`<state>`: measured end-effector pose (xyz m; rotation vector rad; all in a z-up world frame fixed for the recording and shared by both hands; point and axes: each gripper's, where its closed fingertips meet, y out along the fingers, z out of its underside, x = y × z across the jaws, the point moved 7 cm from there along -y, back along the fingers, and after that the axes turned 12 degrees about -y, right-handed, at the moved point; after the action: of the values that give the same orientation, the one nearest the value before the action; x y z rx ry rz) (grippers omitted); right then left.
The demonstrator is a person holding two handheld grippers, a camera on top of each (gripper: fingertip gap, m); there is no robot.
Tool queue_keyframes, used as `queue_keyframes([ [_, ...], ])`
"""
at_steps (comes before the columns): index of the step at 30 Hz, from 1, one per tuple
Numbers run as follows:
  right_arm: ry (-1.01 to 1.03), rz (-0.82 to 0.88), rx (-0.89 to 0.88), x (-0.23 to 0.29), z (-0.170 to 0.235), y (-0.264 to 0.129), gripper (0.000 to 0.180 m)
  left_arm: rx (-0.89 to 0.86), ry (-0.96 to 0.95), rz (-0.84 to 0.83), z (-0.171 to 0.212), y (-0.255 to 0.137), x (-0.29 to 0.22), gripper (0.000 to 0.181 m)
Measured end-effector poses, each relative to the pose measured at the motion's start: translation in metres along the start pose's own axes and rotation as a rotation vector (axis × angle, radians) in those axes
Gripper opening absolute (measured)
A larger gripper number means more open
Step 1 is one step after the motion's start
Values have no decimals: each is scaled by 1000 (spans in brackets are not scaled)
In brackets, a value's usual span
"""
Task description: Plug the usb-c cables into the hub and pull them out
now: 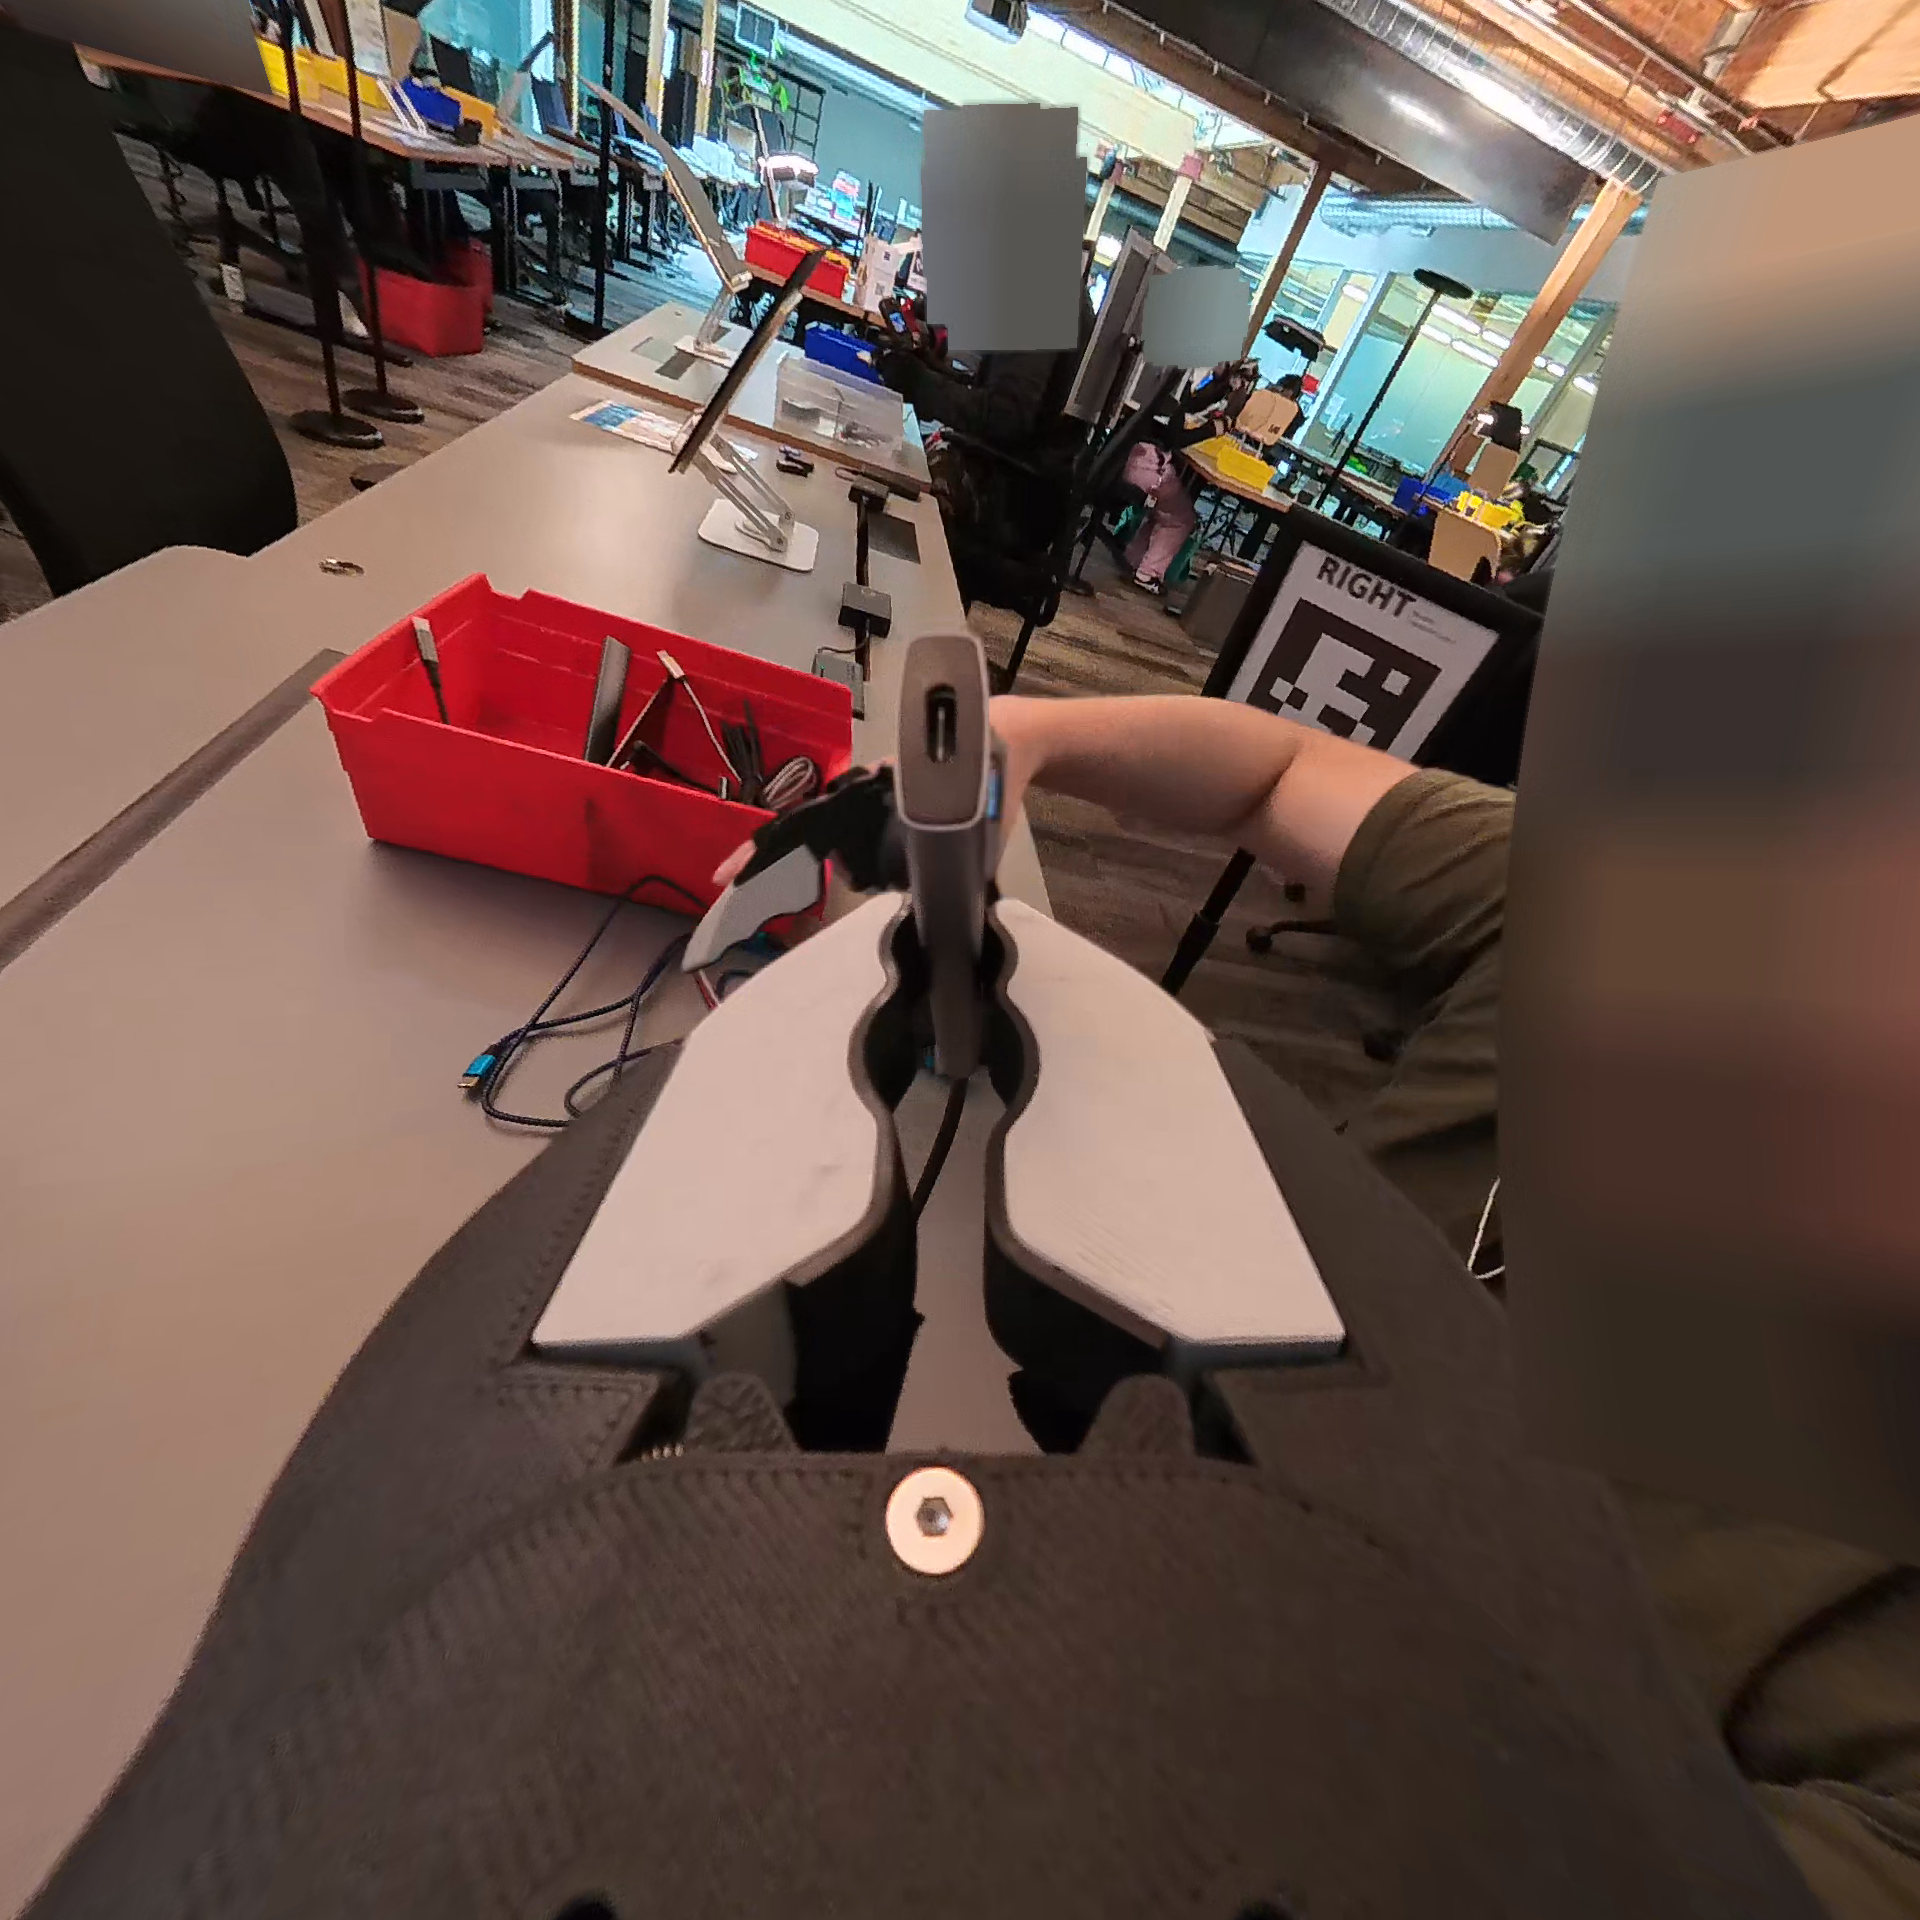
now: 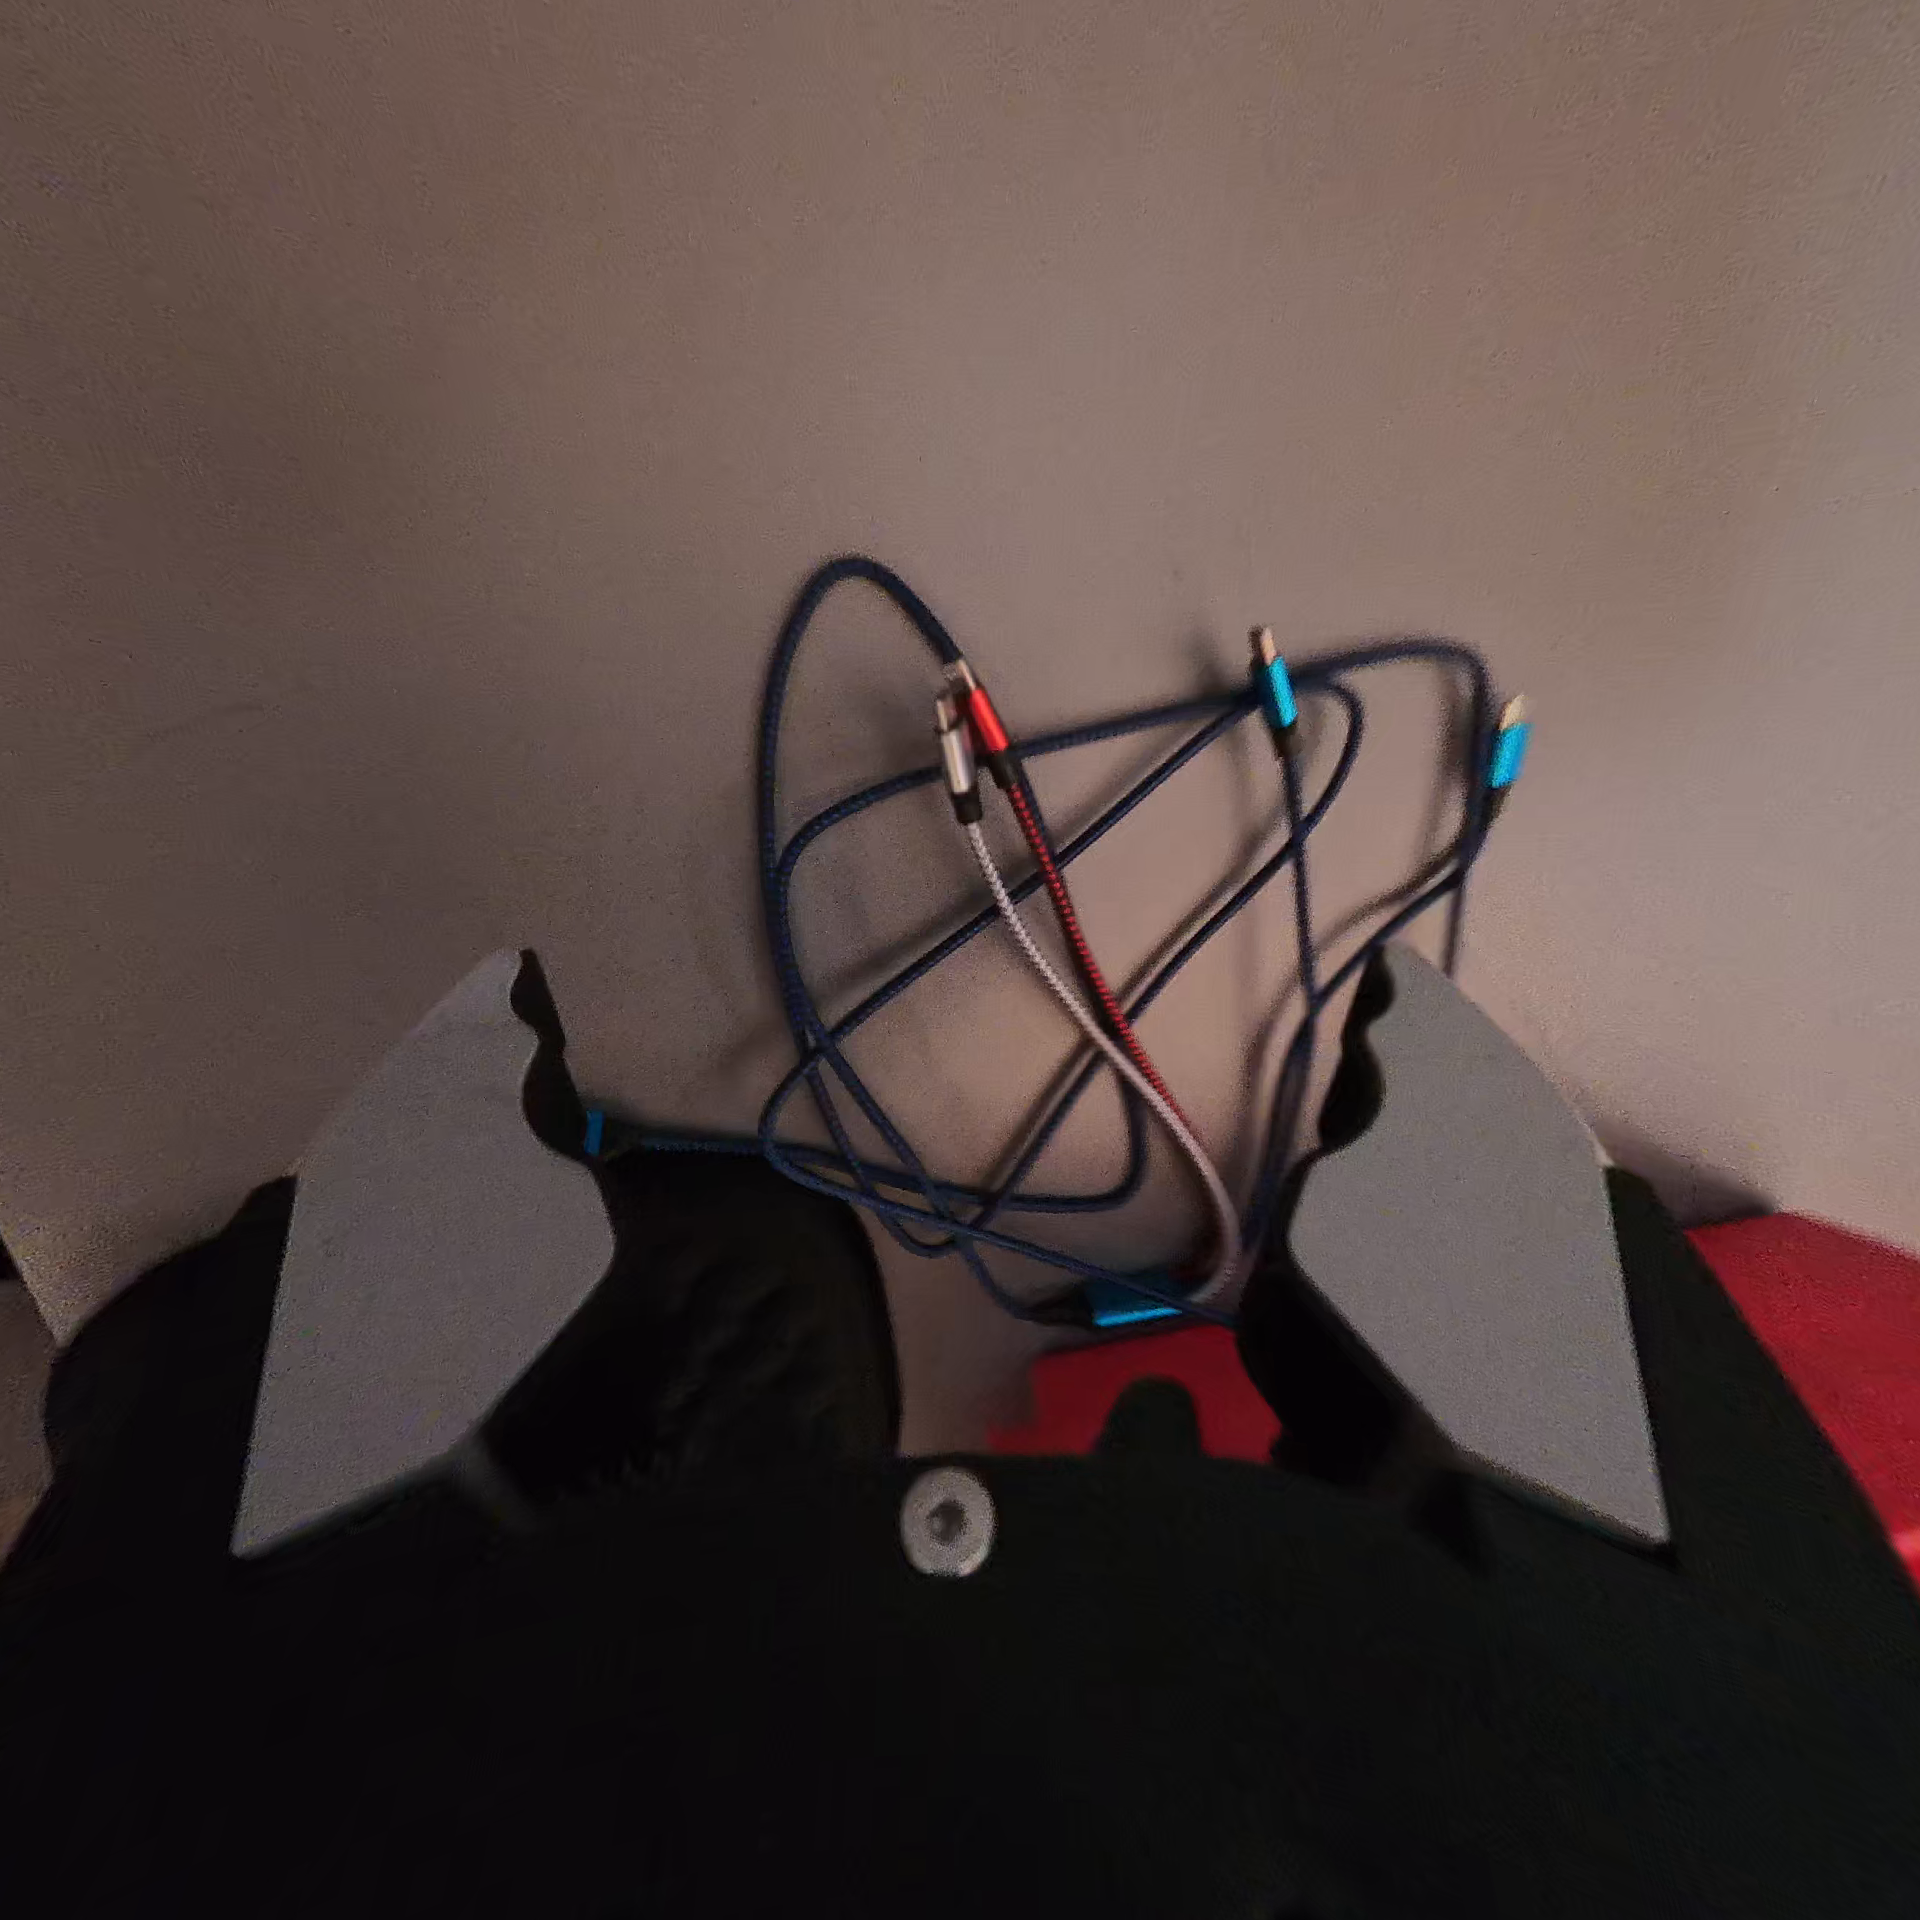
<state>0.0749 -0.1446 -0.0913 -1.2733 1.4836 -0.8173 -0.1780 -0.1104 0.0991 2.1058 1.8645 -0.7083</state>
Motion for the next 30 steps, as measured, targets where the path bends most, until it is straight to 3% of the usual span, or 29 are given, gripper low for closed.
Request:
queue_keyframes([
  [4,144,6,194,-12,24,30,142,22,4,15,2,6,-3,9],
  [6,202,-12,209,-18,30,38,142,27,7,22,2,7,-4,9],
  [10,295,-189,249,-17,37,53,142,25,5,31,2,7,-5,9],
  [22,158,-182,400,-22,35,56,142,32,14,43,2,3,-8,9],
  [30,119,-137,306,-27,33,45,145,24,12,47,2,1,-9,9],
])
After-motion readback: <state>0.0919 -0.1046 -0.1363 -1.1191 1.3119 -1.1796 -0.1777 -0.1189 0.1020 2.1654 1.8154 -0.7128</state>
